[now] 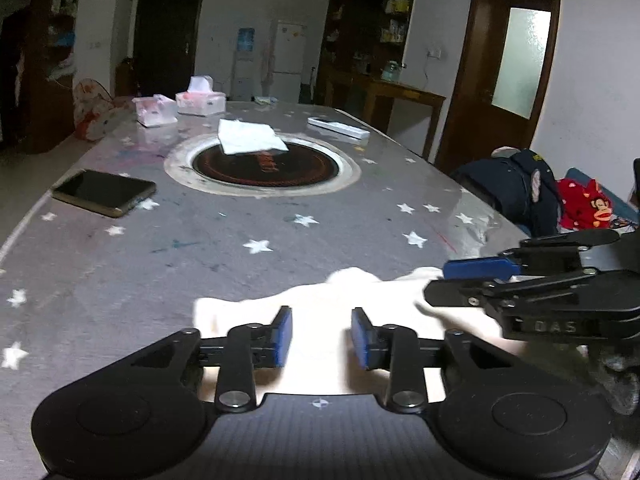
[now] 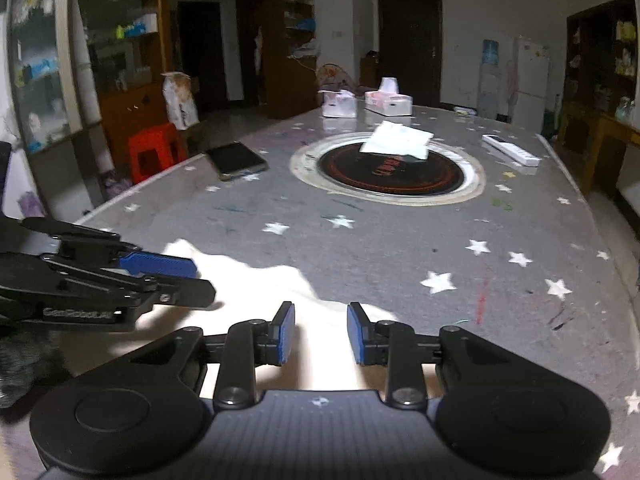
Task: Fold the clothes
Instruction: 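Press both open grippers on the folded shirt to flatten it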
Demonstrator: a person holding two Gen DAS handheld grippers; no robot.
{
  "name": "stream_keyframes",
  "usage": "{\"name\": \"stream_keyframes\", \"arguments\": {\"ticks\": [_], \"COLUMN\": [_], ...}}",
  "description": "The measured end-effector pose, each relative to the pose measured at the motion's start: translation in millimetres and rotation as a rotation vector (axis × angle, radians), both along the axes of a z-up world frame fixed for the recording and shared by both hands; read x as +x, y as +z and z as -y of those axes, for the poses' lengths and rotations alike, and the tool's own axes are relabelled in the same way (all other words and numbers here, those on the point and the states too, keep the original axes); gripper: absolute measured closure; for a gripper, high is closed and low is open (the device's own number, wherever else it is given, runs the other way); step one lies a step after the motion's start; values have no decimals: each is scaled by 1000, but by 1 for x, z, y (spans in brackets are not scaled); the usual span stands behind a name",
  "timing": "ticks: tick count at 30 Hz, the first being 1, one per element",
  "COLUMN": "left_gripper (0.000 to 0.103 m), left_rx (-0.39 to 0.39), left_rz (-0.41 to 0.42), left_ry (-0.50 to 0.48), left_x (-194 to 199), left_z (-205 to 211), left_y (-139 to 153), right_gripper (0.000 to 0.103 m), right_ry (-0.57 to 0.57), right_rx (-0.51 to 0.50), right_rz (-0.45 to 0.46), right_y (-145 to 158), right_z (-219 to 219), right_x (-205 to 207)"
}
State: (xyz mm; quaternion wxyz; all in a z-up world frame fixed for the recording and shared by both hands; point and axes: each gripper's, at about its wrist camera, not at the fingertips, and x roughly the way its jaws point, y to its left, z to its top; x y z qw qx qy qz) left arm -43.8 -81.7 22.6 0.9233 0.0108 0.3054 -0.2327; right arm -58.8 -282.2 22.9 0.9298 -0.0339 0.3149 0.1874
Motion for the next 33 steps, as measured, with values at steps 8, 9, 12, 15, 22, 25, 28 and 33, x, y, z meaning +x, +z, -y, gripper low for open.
{"name": "stream_keyframes", "arguments": {"ticks": [8,9,12,15,22,25,28,33], "left_gripper": [58,58,57,58,60,60,60,60], "left_rx": [24,30,2,-6,-35,-21,-14,-68], "left_rz": [4,2,-41,-47,-92,-101,-83,-29], "left_ry": [123,145,153,146,123,92,112,70], "left_x": [-1,-1,-5,-12,-36,-49,-54,-54], "left_z": [-34,-39,-53,-56,-61,-62,-64,-54], "left_y": [-7,-8,-14,-14,-11,-8,2,25], "right_gripper": [74,74,74,74,73,74,74,74], "right_ry": [19,21,26,32,73,95,105,133], "right_rx": [-9,-16,-38,-61,-86,-82,-35,-21], "right_rz": [-57,-53,-38,-24,-19,-14,-12,-1], "right_y": [-15,-16,-17,-19,-18,-17,-9,1], "right_z": [-23,-24,-28,-32,-35,-35,-30,-26], "right_x": [11,12,14,17,8,-2,-19,-53]}}
